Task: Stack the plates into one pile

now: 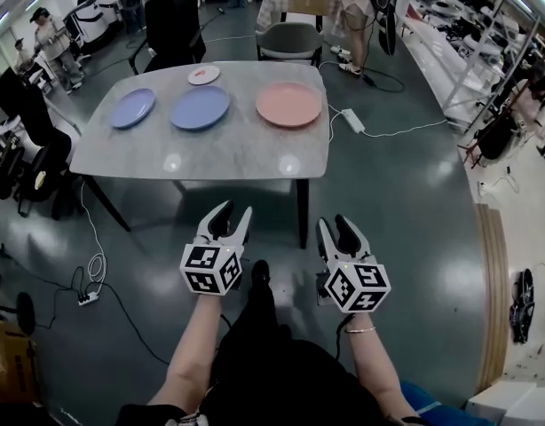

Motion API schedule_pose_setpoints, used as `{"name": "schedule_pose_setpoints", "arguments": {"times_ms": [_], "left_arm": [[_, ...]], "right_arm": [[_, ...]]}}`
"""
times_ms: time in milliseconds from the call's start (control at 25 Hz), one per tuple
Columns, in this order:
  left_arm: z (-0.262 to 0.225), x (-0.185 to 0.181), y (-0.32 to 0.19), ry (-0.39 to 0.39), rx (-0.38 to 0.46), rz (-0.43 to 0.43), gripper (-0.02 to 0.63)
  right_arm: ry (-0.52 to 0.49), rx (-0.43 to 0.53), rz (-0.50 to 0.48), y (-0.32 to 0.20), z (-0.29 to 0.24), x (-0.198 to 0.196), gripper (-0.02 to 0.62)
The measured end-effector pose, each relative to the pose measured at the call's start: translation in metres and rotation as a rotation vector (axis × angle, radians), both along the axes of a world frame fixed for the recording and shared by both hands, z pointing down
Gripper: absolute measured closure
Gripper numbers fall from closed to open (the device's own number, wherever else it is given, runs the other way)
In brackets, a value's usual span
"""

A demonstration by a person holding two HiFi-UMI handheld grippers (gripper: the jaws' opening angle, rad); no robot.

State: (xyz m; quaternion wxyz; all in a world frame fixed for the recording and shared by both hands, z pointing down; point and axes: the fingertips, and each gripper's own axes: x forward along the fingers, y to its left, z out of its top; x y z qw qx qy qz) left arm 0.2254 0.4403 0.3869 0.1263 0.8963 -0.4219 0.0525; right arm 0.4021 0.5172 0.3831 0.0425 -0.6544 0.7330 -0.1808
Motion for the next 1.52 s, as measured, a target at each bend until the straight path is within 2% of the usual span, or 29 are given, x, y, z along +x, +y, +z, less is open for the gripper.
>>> {"name": "schedule_pose_setpoints", "arguments": {"times_ms": [720, 840, 1120, 1320, 1520], "left_arm": [[0.014, 0.022, -0.238, -0.011, -0.048, 0.078, 0.446], [0.021, 0.024, -0.261, -0.037, -0.067, 0.091, 0.446], [0.038, 0.052, -0.297, -0.035, -0.121, 0.108, 0.446], [0.049, 0.068, -0.329, -0.041, -0.138, 0.096, 0.446], [0.065, 0.083, -0.366, -0.045, -0.190, 0.076, 0.446]], "right_arm": [[-0.022, -0.044, 0.152, -0.215, 0.007, 0.032, 0.449], [-0.027, -0.058, 0.181, -0.233, 0.009, 0.034, 0.449], [-0.052, -0.121, 0.219, -0.260, 0.031, 0.062, 0.449], [-0.062, -0.138, 0.219, -0.292, 0.043, 0.079, 0.449], [-0.062, -0.160, 0.208, -0.335, 0.051, 0.100, 0.449]]}}
